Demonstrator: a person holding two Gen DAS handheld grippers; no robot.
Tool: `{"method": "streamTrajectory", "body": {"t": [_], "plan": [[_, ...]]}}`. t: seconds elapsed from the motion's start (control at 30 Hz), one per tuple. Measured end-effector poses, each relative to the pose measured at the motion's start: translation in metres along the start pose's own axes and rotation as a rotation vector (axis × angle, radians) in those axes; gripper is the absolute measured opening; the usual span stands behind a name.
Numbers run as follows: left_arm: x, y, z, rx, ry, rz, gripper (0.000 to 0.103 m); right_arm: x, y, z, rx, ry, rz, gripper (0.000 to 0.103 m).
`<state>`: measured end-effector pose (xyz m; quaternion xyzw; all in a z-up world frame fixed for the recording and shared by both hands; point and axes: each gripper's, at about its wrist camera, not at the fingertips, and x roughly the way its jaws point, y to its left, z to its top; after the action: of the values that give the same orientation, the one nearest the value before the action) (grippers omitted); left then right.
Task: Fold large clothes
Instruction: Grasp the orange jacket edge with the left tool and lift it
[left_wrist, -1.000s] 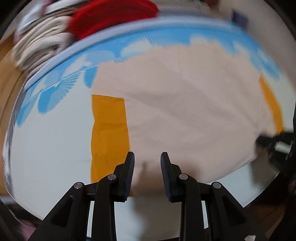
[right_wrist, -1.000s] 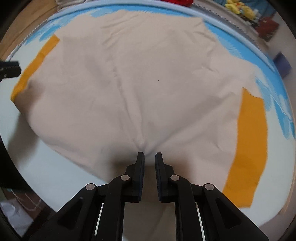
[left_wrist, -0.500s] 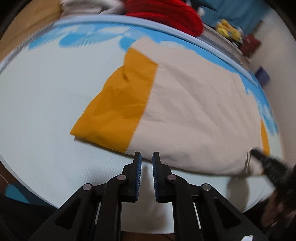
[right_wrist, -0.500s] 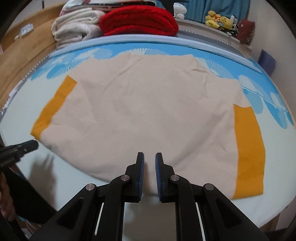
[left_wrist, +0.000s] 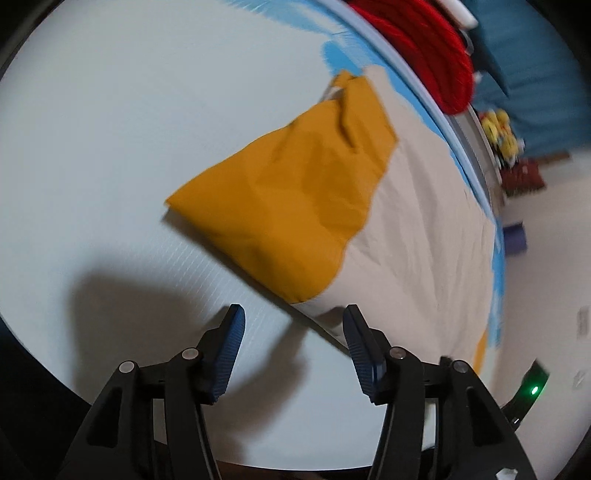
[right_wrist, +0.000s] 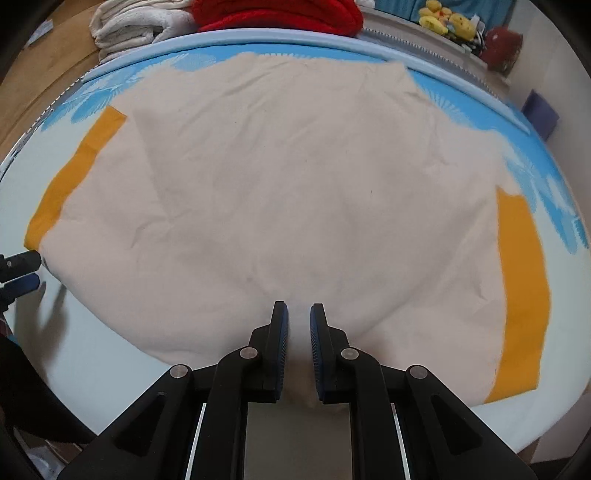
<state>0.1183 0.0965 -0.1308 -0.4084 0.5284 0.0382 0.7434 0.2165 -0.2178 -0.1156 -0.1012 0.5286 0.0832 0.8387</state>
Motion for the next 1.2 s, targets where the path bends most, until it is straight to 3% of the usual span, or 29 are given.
{"method": "streamTrajectory", "body": {"t": [0.4,0.6,0.67,0.83,0.93,1.07,1.2], "plan": [[0.013,0.021,0.031,-0.195,-0.068,-0.148,0.054,0.002,-0.008,0.002,0.027,0.006,0.059,0.014],[0.021,0.018,0.041,-0.176,-0.126,-0.174,0.053,0.003,-0.013,0.000,0.036,0.005,0.086,0.014],[0.026,0.011,0.045,-0.155,-0.146,-0.176,0.048,0.002,-0.014,0.000,0.042,0.003,0.090,0.014],[0.032,0.009,0.047,-0.149,-0.148,-0.220,0.015,-0.001,-0.020,0.000,0.073,-0.002,0.112,0.014],[0.016,-0.009,0.048,-0.057,-0.178,-0.216,0.011,-0.010,-0.021,0.000,0.092,-0.034,0.097,0.014],[-0.026,-0.036,0.045,0.070,-0.220,-0.222,0.010,-0.040,-0.014,0.002,0.116,-0.175,0.030,0.014],[-0.077,-0.060,0.038,0.228,-0.267,-0.146,0.010,-0.067,0.005,0.001,0.115,-0.276,0.043,0.014]]}}
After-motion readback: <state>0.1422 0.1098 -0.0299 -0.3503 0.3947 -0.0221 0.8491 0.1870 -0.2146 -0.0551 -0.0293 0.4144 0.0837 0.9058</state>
